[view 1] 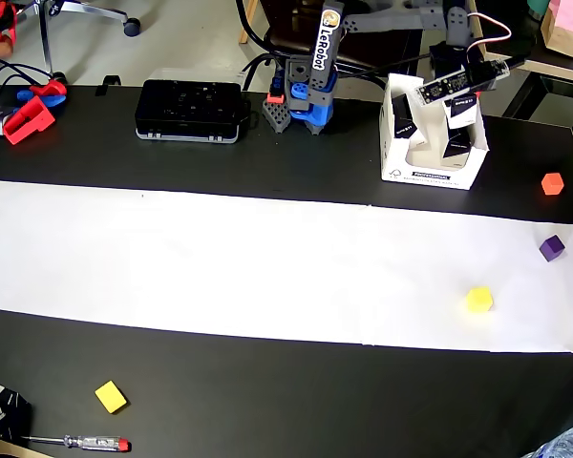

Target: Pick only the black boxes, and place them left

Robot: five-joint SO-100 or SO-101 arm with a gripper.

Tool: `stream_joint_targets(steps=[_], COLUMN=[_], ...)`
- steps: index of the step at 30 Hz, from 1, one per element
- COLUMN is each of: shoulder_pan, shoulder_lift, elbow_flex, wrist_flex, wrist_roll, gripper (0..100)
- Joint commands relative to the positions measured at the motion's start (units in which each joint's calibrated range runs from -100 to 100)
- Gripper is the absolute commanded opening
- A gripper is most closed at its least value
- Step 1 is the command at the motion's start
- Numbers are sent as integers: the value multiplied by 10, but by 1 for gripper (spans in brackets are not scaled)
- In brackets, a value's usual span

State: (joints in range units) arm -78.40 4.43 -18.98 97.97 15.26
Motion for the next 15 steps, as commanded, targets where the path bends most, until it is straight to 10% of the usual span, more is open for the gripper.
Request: stream_joint_targets(steps=[1, 15], shoulder_pan=[-7, 0], shoulder_lift=[4, -66], elbow_flex=[-4, 247], wrist_flex=[8, -55], wrist_roll=[-2, 2], gripper=[5, 8])
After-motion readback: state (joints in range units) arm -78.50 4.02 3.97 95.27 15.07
